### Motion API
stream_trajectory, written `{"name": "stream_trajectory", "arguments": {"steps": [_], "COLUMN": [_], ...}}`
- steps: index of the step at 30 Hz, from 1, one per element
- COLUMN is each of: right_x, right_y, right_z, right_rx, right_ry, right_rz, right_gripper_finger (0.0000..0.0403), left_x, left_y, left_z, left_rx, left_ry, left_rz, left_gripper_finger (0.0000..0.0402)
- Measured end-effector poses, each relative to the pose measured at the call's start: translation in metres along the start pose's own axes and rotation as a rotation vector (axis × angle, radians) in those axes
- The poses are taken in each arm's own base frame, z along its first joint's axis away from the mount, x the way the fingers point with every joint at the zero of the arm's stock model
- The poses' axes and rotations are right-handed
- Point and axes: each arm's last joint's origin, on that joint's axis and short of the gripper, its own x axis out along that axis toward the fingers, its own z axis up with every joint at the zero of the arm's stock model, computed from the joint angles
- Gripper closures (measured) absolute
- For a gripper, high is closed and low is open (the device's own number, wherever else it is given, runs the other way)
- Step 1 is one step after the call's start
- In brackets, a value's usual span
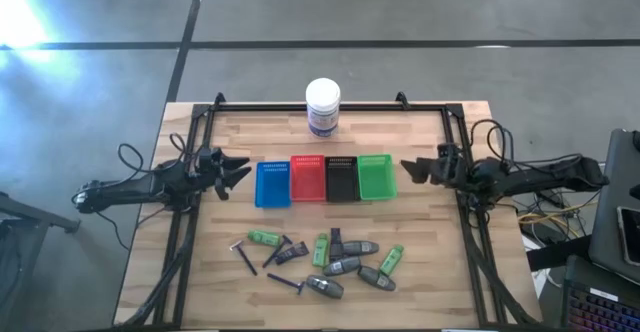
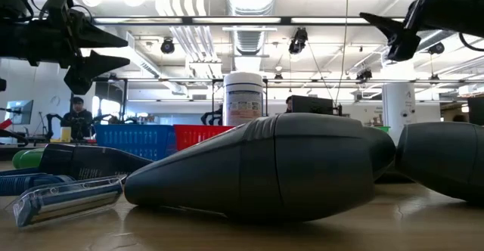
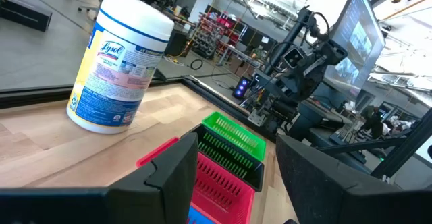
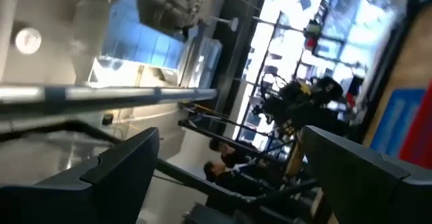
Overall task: Pick & Place Travel size toiletries
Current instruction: Put the green shampoo into the black basket
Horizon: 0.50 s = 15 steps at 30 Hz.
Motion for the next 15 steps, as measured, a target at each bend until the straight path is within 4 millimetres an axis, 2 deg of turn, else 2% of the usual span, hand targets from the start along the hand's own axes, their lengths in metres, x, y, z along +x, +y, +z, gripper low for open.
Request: {"name": "stream_trajectory", "arguments": {"steps": [3,5,9,15], "right_x": [0.009,0.021,0.047,0.072], "right_y": [0.000,0.003,0.009,0.022], "right_z": [-0.004,-0.008,-0.020,-0.044], "right_rx": [0.081,0.109,0.161,0.160], "right_ry": [0.029,0.062,0.204,0.386], "right_rz": [-0.083,-0.198,-0.566,-1.090], "right_gripper_finger": [0.0044,0.0044,0.0050,0.0057], "left_x": [0.000,0.000,0.000,0.000], "left_y": [0.000,0.000,0.000,0.000], "left_z": [0.000,0.000,0.000,0.000], "left_rx": [0.000,0.000,0.000,0.000], "left_ry": [0.000,0.000,0.000,0.001], "left_rz": [0.000,0.000,0.000,0.000], "left_gripper_finger": [0.0195,0.0195,0.0195,0.0195]}}
